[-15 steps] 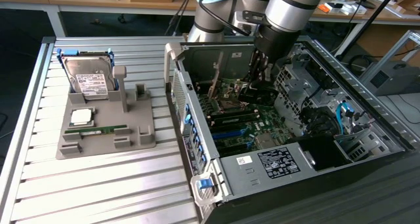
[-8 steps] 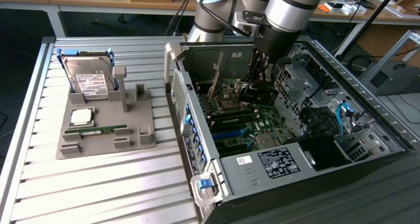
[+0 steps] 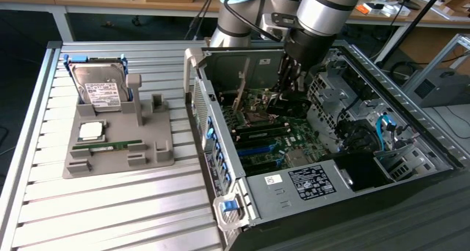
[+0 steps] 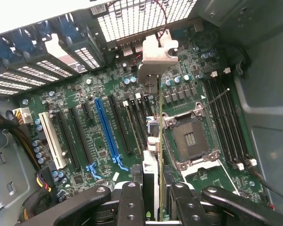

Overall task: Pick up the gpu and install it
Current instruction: 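Insert the gpu into the slot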

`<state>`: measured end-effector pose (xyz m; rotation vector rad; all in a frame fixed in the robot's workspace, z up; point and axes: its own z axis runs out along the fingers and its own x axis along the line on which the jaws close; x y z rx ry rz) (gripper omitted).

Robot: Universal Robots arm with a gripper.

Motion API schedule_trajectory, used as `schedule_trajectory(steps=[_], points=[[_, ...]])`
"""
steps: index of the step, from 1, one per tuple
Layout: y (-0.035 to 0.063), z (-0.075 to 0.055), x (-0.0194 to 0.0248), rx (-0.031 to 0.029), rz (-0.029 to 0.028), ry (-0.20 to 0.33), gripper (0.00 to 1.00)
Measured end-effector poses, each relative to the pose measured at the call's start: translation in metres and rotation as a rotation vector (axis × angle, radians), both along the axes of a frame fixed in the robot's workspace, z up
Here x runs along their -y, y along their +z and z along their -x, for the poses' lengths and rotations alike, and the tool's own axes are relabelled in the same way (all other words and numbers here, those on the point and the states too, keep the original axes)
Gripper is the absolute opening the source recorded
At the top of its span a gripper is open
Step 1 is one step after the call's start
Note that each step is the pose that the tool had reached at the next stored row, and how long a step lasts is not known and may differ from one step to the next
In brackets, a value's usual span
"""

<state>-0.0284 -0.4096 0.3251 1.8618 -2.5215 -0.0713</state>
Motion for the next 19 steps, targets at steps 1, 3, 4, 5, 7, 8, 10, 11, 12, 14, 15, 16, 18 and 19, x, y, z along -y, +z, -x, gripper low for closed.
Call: schedule_trajectory(steps=[1,3,4,5,7,8,10,11,12,14,15,16,18,19], points=[[0.0,0.0,0.0,0.0,0.0,0.002,0.27],[0.0,0.0,0.0,0.0,-0.0001,0.007,0.27],[-0.0001,0.0,0.0,0.0,0.0,0.01,0.27],[0.0,0.0,0.0,0.0,0.0,0.012,0.27],[-0.0001,0.0,0.0,0.0,0.0,0.017,0.27],[-0.0001,0.0,0.0,0.0,0.0,0.02,0.27],[-0.0001,0.0,0.0,0.0,-0.0001,0.026,0.27],[-0.0001,0.0,0.0,0.0,0.0,0.029,0.27],[-0.0001,0.0,0.0,0.0,0.0,0.031,0.27],[-0.0002,0.0,0.0,0.0,-0.0001,0.036,0.27],[-0.0002,0.0,0.0,0.0,-0.0001,0.038,0.27],[-0.0002,0.0,0.0,0.0,0.0,0.042,0.27],[-0.0002,0.0,0.0,0.0001,-0.0001,0.048,0.27],[-0.0002,0.0,0.0,0.0,-0.0001,0.051,0.27]])
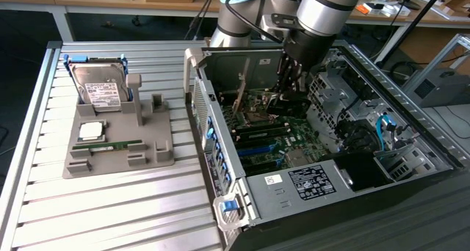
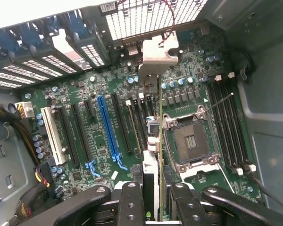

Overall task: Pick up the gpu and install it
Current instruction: 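Insert the gpu into the slot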

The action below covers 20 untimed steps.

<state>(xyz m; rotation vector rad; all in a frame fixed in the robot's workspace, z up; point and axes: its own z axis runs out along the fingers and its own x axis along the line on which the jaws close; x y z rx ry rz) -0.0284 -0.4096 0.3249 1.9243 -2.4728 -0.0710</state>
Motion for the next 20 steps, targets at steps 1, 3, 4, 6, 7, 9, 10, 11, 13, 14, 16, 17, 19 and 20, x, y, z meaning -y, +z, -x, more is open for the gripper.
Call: schedule_trajectory(steps=[1,3,4,6,7,9,10,11,13,14,16,17,19,20], points=[[0.0,0.0,0.0,0.0,0.0,0.003,0.27],[0.0,0.0,0.0,0.0,0.0001,0.009,0.27],[0.0,0.0,0.0,-0.0001,0.0,0.012,0.27],[-0.0001,0.0,0.0,0.0,0.0,0.017,0.27],[-0.0001,0.0,0.0,0.0,0.0,0.019,0.27],[-0.0001,0.0,0.0,0.0,0.0001,0.024,0.27],[-0.0001,0.0,0.0,0.0,0.0,0.025,0.27],[-0.0001,0.0,0.0,0.0,0.0,0.028,0.27],[-0.0002,0.0,0.0,0.0,0.0,0.032,0.27],[-0.0001,0.0,0.0,0.0,0.0,0.034,0.27],[-0.0002,0.0,0.0,0.0,0.0001,0.041,0.27],[-0.0002,0.0,0.0,0.0,0.0,0.044,0.27],[-0.0002,0.0,0.0,0.0,0.0,0.048,0.27],[-0.0002,0.0,0.0,0.0,0.0,0.05,0.27]])
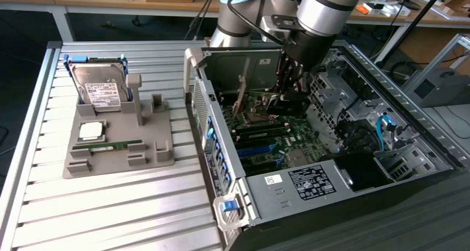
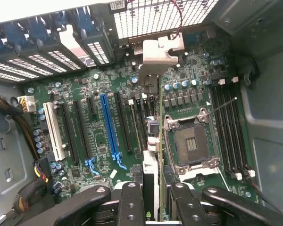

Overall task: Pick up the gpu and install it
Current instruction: 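Insert the gpu into the slot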

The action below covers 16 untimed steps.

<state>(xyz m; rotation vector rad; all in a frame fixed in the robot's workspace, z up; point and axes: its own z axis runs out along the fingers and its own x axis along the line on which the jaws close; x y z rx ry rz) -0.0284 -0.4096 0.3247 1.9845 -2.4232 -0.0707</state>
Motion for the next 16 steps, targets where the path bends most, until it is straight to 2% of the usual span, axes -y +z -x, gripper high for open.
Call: schedule_trajectory(steps=[16], points=[[-0.0003,0.0,0.0,0.0,0.0,0.039,0.27]])
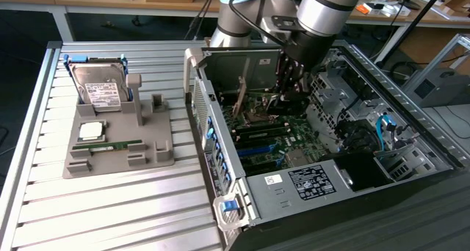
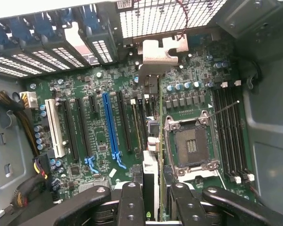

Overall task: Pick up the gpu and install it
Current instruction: 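Insert the gpu into the slot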

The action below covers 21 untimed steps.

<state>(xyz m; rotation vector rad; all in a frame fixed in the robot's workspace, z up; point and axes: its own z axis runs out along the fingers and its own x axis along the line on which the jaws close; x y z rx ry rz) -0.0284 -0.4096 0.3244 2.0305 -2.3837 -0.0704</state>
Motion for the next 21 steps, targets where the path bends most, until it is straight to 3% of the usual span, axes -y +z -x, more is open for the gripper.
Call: schedule_trajectory(steps=[3,6,7,13,21], points=[[-0.0002,0.0,0.0,0.0001,-0.0001,0.045,0.27],[-0.0004,0.0,0.0,0.0,0.0,0.196,0.27],[-0.0004,0.0,0.0,-0.0001,0.0,0.208,0.27],[-0.0005,0.0,0.0072,0.0,0.0,0.208,0.27],[-0.0027,0.0,0.0111,0.0,0.0,0.208,0.27]])
